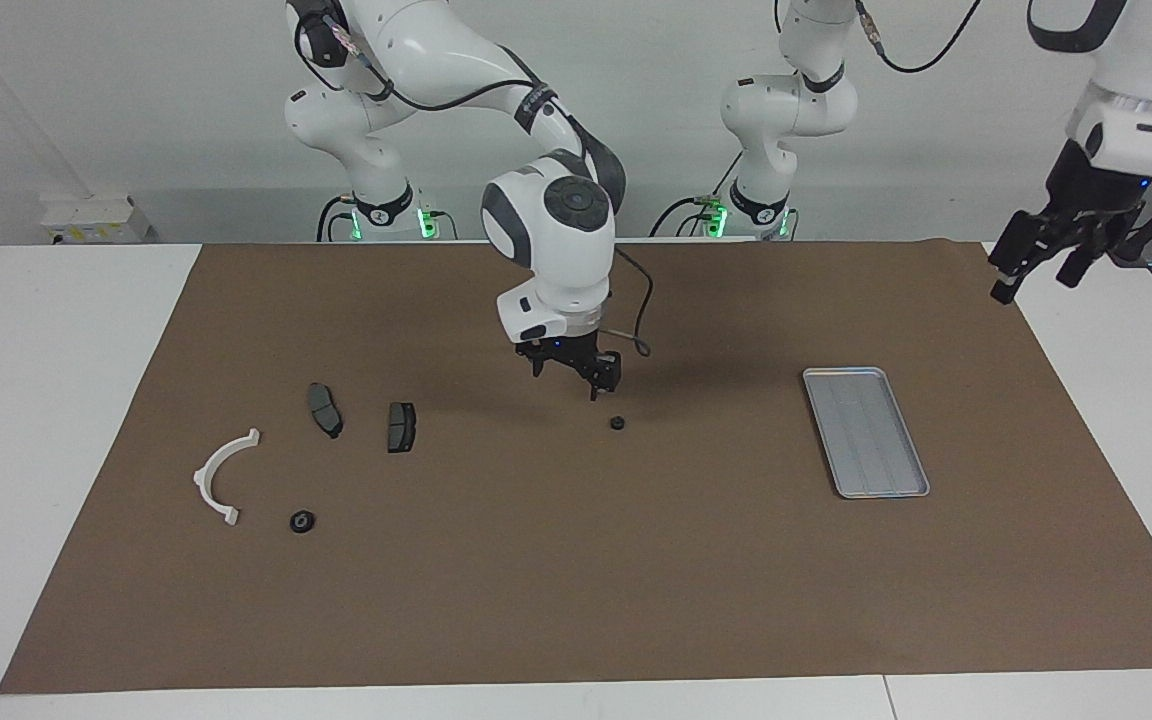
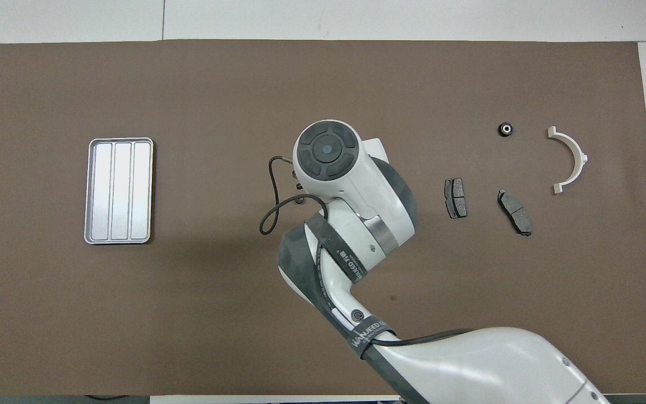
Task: Place bearing gear from tray to pile
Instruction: 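Withdraw the left gripper while the right gripper moves to the center gear, then grasp the second bearing gear mid-table with the right gripper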
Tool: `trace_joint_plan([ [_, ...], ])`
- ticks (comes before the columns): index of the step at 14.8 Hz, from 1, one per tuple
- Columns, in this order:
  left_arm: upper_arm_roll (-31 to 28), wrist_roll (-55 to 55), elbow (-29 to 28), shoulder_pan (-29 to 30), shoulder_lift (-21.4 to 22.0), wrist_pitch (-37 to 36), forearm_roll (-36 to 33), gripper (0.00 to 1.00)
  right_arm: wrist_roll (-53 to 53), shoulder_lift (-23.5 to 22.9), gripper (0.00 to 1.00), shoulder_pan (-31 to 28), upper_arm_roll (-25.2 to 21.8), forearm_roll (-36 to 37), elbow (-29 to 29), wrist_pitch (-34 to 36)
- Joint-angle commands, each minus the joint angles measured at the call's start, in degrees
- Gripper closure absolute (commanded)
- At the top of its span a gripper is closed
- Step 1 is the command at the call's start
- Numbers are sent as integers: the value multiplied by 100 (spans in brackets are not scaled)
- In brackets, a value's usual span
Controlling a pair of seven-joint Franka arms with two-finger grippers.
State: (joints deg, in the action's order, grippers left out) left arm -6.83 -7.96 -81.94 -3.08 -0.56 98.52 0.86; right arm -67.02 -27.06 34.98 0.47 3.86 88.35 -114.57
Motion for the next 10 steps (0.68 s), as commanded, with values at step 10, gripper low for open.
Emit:
trace_joint_plan([
  [10,234,646,-892,-306,294,-879,10,0,-1085,-994,0,308,-3,176,-380,-1234],
])
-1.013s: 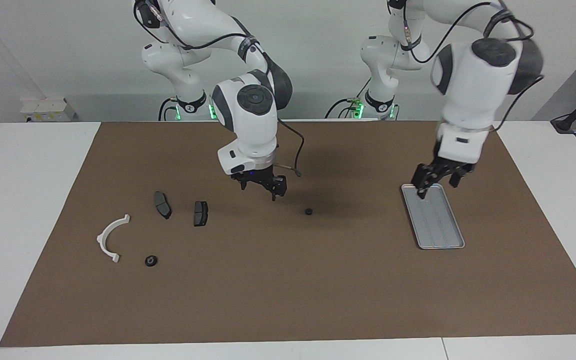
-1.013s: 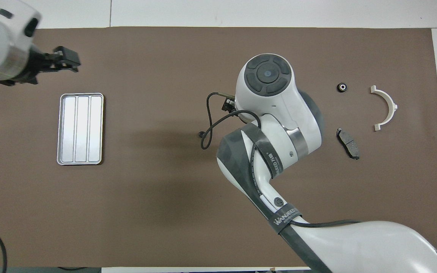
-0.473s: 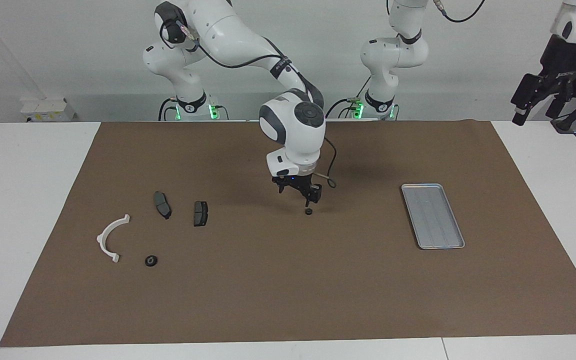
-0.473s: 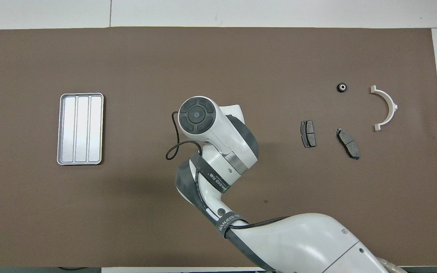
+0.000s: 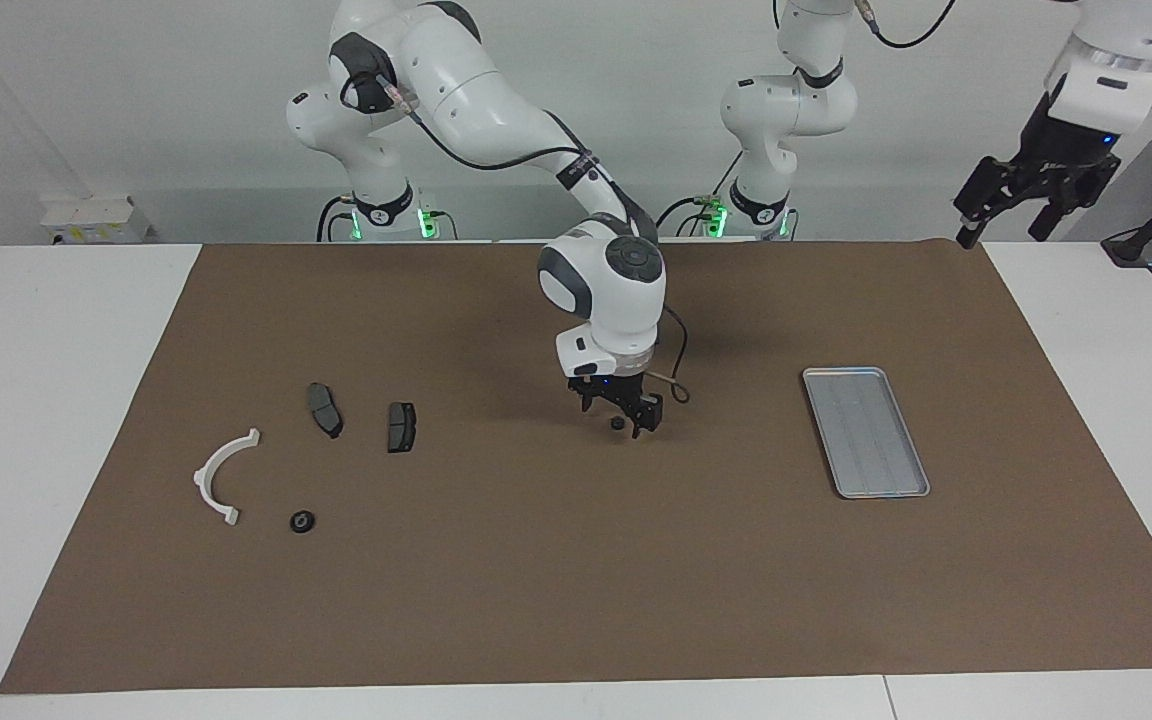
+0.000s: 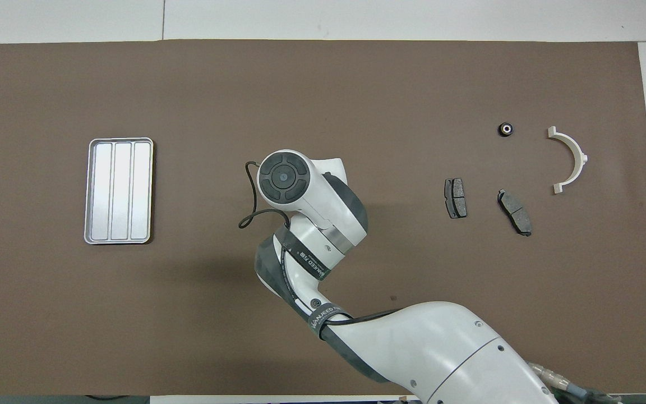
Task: Place bearing gear from tray to pile
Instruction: 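Grasp the second bearing gear mid-table with the right gripper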
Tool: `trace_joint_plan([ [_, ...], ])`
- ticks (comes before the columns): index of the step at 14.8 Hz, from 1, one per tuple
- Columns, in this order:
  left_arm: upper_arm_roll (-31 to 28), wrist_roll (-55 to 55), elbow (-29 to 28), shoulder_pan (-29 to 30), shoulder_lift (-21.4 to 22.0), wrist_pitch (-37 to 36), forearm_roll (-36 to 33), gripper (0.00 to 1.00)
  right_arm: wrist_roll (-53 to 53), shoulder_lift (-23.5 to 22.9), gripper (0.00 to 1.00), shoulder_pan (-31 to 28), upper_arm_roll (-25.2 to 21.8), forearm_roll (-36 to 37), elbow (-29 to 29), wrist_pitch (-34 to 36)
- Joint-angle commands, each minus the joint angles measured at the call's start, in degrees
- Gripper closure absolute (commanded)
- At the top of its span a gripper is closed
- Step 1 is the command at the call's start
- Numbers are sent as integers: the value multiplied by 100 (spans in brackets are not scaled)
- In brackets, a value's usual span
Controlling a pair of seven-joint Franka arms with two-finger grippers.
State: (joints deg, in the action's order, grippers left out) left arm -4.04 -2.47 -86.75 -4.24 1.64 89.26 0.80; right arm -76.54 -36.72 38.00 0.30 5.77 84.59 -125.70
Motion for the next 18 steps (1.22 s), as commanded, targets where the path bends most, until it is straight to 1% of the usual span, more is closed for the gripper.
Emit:
trace_joint_plan([
  [1,-44,107,-543,-261,65,161,8,0,-142,-72,0,32,23,-5,4,-130],
  [3,-44,133,-763,-358,39,442,8,0,-133,-116,1,128,14,30,127,-147],
  [5,-44,133,-782,-428,-40,549,17,0,-133,-116,3,129,14,30,145,-130],
  [7,-44,133,-930,-525,3,523,26,0,-124,-116,8,102,14,30,154,-130],
  [8,-44,142,-992,-534,29,523,26,0,-116,-116,13,93,14,39,197,-130],
  [9,-44,142,-1019,-534,38,523,26,0,-116,-116,24,85,14,47,207,-130],
  [10,-44,133,-1019,-534,38,514,26,0,-116,-116,45,76,14,47,207,-130],
  [11,-44,133,-1019,-534,38,496,26,0,-116,-116,74,67,14,47,207,-130],
  [12,-44,133,-1028,-534,38,487,26,0,-116,-116,100,76,14,39,207,-138],
  [16,-44,133,-1054,-534,21,505,26,0,-107,-108,100,67,14,12,207,-130],
  [18,-53,159,-1045,-525,30,479,26,0,-46,-108,100,50,14,82,137,36],
])
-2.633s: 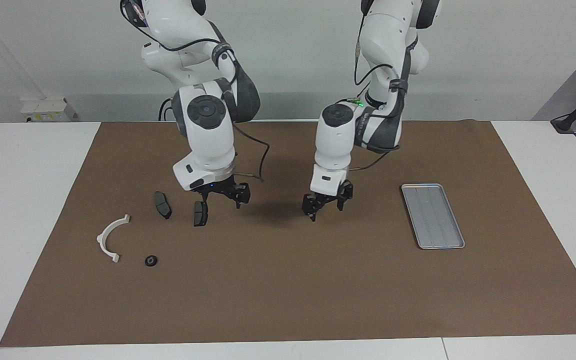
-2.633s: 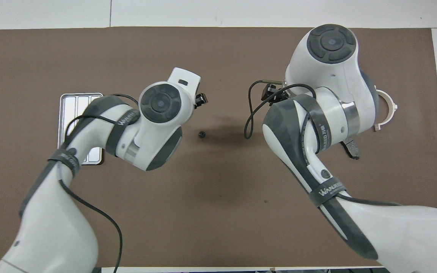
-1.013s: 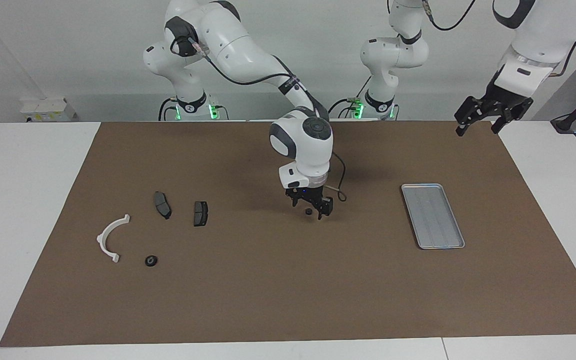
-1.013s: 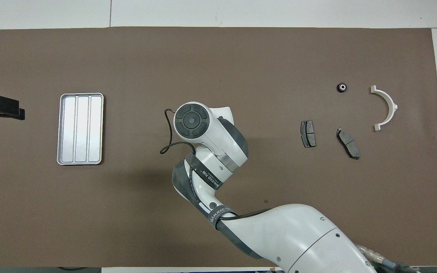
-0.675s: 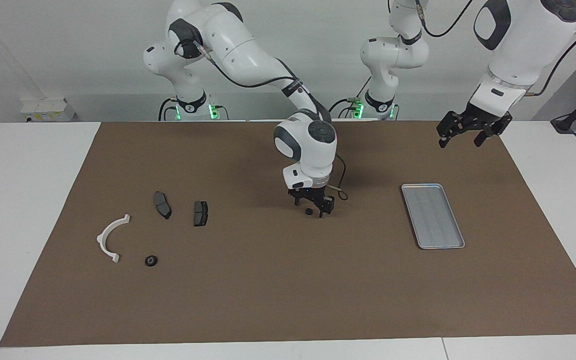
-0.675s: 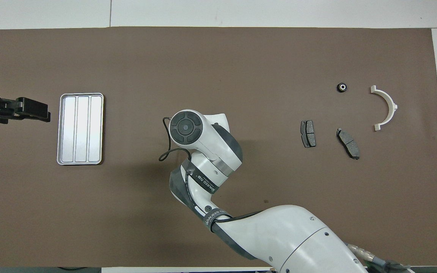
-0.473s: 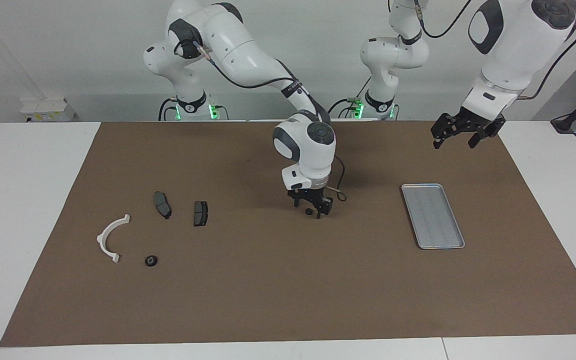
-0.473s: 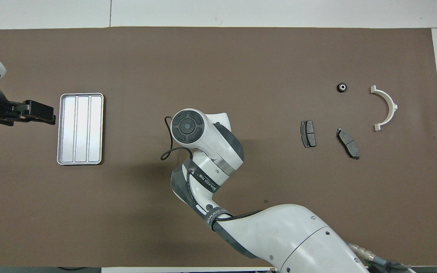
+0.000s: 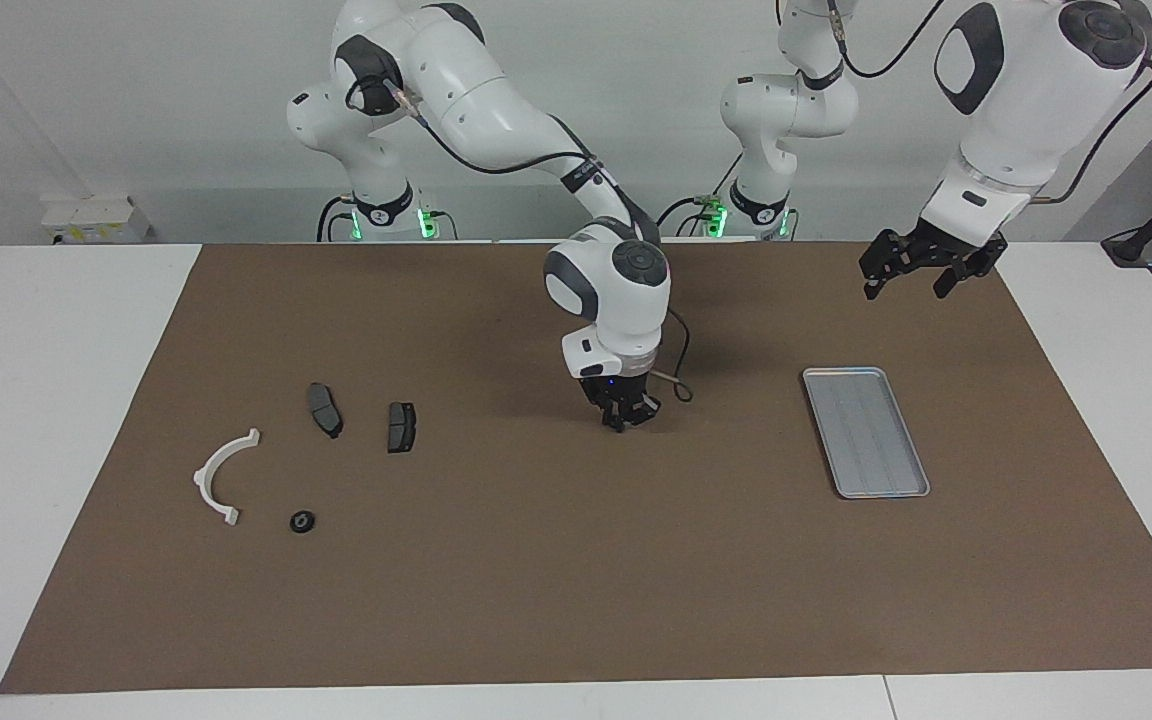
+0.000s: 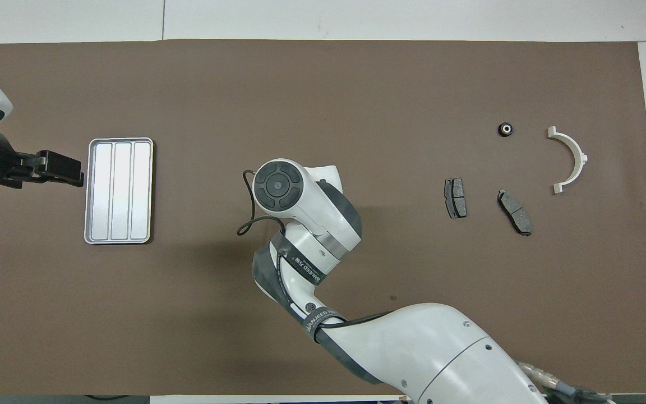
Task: Place bearing gear from tray to pile
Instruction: 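Grasp the second bearing gear mid-table with the right gripper, then carry the gear beside the first gear near the white arc and release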
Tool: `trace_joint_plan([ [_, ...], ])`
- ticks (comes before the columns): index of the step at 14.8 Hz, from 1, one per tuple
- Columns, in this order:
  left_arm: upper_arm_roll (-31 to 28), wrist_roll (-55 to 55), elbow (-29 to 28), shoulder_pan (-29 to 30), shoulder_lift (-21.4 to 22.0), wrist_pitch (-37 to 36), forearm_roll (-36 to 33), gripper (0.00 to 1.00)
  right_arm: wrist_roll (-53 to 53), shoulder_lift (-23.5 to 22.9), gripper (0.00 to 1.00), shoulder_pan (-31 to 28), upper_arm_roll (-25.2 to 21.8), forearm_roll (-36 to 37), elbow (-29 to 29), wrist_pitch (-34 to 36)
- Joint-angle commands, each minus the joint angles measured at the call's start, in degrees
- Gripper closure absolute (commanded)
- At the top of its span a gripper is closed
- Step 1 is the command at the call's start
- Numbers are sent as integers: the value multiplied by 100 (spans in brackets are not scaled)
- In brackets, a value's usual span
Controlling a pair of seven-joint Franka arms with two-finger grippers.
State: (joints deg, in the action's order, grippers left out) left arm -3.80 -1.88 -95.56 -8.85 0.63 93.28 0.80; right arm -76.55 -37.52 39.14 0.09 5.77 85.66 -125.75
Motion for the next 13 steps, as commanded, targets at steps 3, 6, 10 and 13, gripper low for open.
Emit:
trace_joint_plan([
  [3,-86,179,-112,6,104,68,25,0,691,95,100,-414,18,65,-425,1030],
  [6,-95,179,-85,15,95,6,25,0,2506,620,100,-1195,35,-40,-612,1885],
  [10,-95,179,-68,6,87,-2,25,0,5040,843,100,-2233,26,-102,-595,2055],
  [13,-112,179,-59,15,87,-20,8,0,6238,842,100,-2892,35,-120,-210,1398],
])
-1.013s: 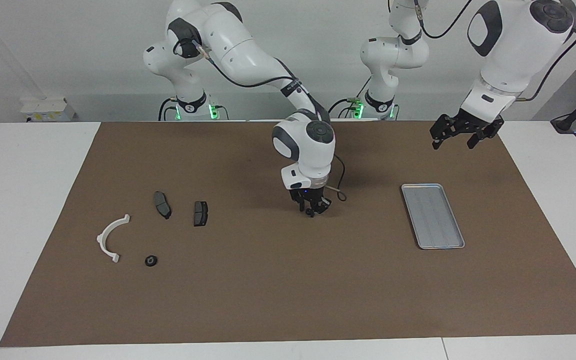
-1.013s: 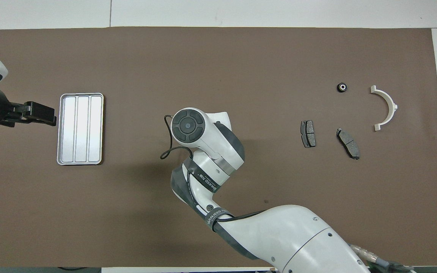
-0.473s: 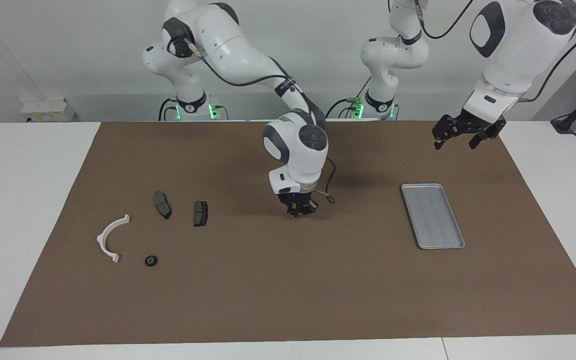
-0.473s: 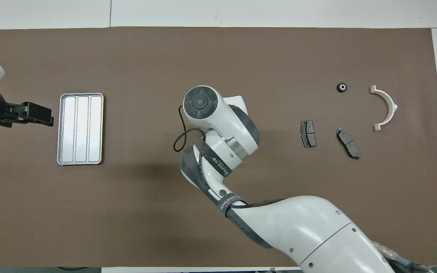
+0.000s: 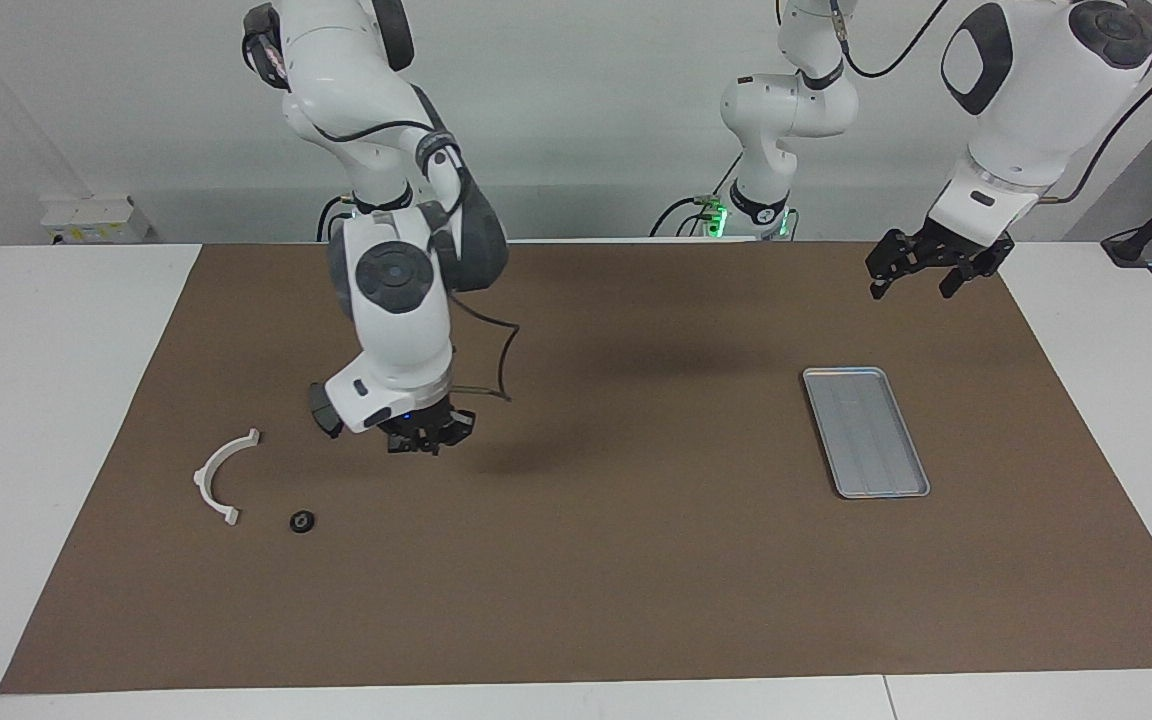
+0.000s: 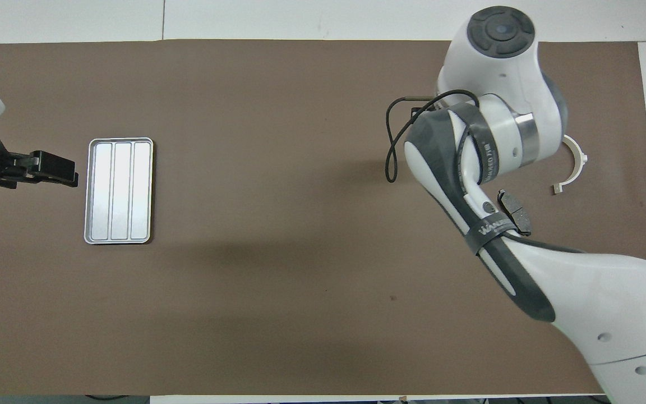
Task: Place bearing gear from tray to pile
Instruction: 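Carry the gear beside the first gear near the white arc and release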
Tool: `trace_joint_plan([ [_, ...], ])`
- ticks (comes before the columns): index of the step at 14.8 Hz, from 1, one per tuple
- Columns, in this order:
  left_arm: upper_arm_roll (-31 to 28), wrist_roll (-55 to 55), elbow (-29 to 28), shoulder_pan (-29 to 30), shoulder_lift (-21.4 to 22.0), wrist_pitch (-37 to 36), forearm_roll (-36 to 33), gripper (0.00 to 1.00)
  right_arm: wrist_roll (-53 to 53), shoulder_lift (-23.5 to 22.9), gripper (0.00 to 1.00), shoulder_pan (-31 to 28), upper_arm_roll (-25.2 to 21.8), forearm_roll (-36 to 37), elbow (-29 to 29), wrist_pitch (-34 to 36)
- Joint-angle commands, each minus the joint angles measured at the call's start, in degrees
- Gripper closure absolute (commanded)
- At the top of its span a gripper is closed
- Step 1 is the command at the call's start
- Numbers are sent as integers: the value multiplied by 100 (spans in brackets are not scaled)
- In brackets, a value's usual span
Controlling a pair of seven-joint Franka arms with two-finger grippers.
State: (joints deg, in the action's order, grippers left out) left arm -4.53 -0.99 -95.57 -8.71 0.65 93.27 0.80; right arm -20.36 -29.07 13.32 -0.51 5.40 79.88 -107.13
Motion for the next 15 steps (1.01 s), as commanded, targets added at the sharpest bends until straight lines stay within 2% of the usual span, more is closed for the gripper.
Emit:
trace_joint_plan([
  [1,-39,90,-50,1,84,-36,-1,0,778,-11,100,-443,95,-83,536,-736],
  [4,-48,90,-50,1,84,-63,-1,0,1086,-133,100,-725,95,-83,1037,-1624],
  [6,-48,99,-85,-8,101,-46,-1,0,1209,-291,100,-831,86,-83,1170,-2056],
  [11,-48,99,-67,0,102,-186,-1,0,1158,-555,100,-849,86,-92,1170,-2505],
  [14,-48,99,-94,1,119,-238,-1,0,991,-582,100,-849,86,-127,1196,-2524],
  [15,-48,99,-76,1,110,-256,-1,0,921,-582,92,-840,86,-127,1197,-2523],
])
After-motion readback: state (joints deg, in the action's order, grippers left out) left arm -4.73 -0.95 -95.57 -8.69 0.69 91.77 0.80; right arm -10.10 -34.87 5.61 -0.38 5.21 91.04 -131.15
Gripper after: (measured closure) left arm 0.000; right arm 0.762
